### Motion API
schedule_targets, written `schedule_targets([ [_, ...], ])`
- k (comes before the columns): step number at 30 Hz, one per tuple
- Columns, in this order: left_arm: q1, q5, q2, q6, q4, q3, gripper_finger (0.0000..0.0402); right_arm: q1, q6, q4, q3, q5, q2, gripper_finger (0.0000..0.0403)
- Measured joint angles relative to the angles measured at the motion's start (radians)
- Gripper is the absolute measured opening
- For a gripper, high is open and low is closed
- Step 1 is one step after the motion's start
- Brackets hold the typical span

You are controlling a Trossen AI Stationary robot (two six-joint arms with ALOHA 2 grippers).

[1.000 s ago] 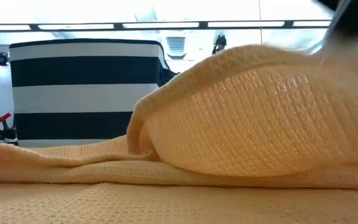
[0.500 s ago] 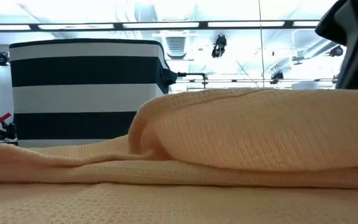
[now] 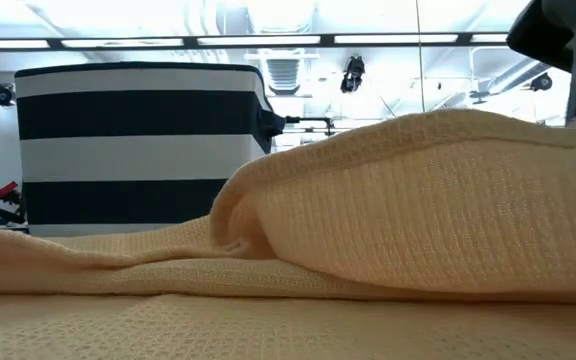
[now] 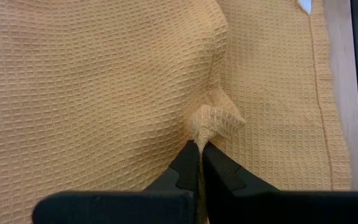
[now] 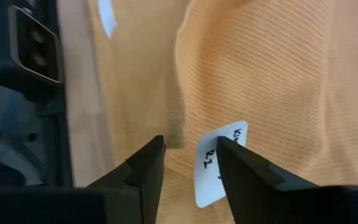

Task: Fold towel
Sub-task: Fold the yellow kitchen towel

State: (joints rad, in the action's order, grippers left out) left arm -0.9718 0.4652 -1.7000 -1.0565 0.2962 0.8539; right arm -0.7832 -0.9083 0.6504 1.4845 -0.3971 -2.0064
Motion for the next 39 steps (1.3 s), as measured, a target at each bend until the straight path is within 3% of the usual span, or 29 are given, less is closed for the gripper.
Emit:
schedule_targets([
  [22,0.0,0.0,0.0,0.0,-0.004,0.0,0.0,0.024,0.09,-0.116,-0.004,-0.015,-0.011,0.0176],
  [39,0.0,0.0,0.0,0.0,-0.005,0.0,0.0,0.035,0.071,-0.214,-0.065,0.013,-0.011,0.0165],
])
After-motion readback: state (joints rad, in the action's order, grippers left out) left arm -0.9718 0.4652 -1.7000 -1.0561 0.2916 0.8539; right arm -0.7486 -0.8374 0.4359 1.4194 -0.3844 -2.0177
